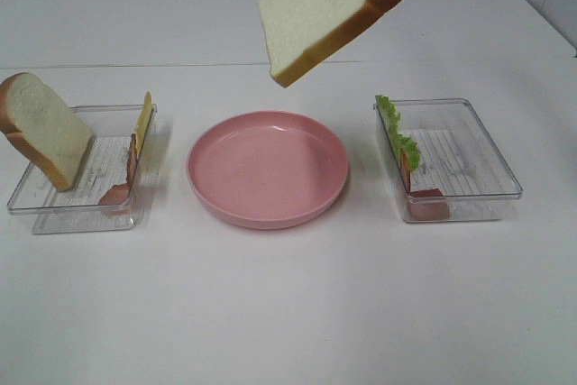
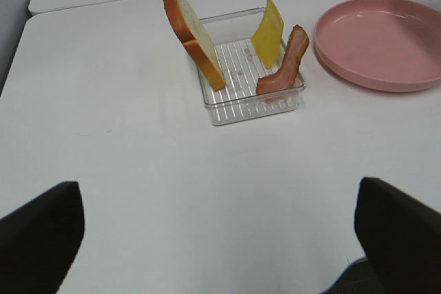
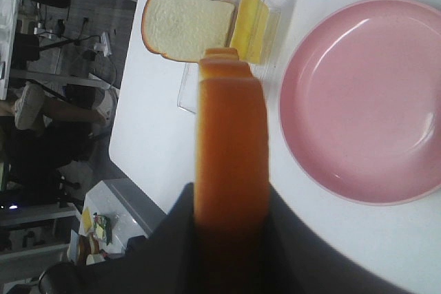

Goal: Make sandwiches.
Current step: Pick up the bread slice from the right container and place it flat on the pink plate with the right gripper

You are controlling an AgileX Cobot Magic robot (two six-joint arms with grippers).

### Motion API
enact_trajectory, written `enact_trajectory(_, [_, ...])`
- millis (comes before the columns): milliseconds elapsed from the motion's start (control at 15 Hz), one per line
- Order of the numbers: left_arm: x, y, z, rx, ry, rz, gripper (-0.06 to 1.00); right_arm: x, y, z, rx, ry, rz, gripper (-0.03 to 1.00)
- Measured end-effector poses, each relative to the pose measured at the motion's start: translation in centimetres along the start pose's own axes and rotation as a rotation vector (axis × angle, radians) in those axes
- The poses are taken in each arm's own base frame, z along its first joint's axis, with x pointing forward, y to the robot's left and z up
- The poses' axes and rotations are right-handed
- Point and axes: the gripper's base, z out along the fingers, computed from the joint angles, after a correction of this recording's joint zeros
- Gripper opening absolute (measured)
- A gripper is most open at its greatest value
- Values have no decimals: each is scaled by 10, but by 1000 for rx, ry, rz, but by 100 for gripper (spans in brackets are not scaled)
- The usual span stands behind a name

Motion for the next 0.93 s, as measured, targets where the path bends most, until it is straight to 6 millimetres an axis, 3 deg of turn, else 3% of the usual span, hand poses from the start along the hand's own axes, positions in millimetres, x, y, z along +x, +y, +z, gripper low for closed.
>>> enact_trajectory(267, [0,0,0,0,0,0,99,11,-30,31,-38,10,104,22])
enact_trajectory(600, [0,0,0,0,0,0,99,3,-65,69,-62,35,236,22])
enact_trajectory(667, [0,0,0,0,0,0,99,3,-72,80,-54,51,252,22])
enact_trajectory(733, [0,0,0,0,0,0,99,4,-77,105,-27,64,261,22])
enact_trajectory(933, [0,0,0,0,0,0,99,10,-78,134,-4,91,260,22])
